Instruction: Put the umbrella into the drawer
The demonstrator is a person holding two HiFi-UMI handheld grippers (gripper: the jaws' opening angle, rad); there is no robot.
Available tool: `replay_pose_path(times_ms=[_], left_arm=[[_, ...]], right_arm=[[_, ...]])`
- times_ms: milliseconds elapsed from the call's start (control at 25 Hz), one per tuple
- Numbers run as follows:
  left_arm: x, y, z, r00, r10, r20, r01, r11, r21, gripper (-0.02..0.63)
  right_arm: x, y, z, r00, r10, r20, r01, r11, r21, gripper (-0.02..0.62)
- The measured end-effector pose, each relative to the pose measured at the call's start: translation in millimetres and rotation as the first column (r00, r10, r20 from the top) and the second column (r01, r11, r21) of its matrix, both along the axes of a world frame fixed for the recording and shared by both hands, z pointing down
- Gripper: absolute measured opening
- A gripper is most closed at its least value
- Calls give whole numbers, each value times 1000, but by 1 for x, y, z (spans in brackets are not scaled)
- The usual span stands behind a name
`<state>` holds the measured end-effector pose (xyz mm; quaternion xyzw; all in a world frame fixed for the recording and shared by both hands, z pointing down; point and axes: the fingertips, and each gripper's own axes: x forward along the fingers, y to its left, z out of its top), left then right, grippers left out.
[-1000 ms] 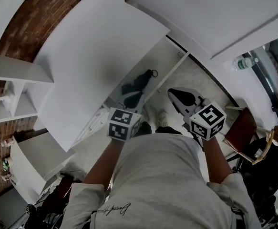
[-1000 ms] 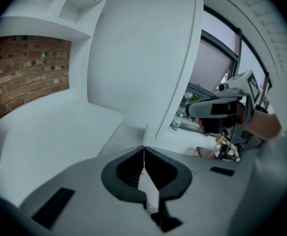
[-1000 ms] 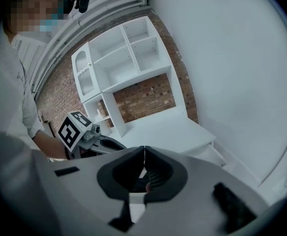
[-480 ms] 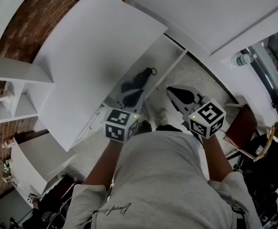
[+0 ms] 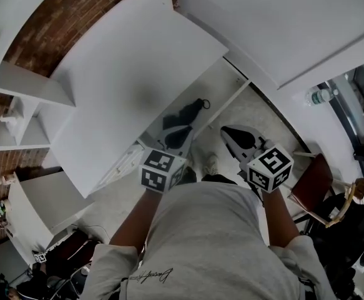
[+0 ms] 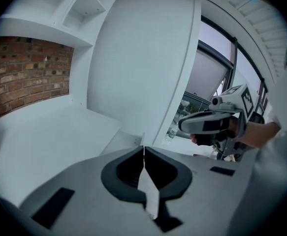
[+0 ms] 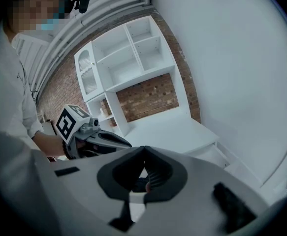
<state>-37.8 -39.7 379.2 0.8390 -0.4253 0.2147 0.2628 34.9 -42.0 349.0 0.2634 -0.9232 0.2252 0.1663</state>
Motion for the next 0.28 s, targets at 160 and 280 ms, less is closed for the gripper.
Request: replay_pose_path(times_ms=[160,280], left_arm=[[-1,2,-1,1000,-5,1,5,1000,-2,18],[-3,3,1,1000,-2,11,2,1000,-3,18]], right_arm=[[-2,1,0,1000,-7,-1,7,1000,-1,28],[-4,2,-1,1000,-9,2,9,1000,-1,28]])
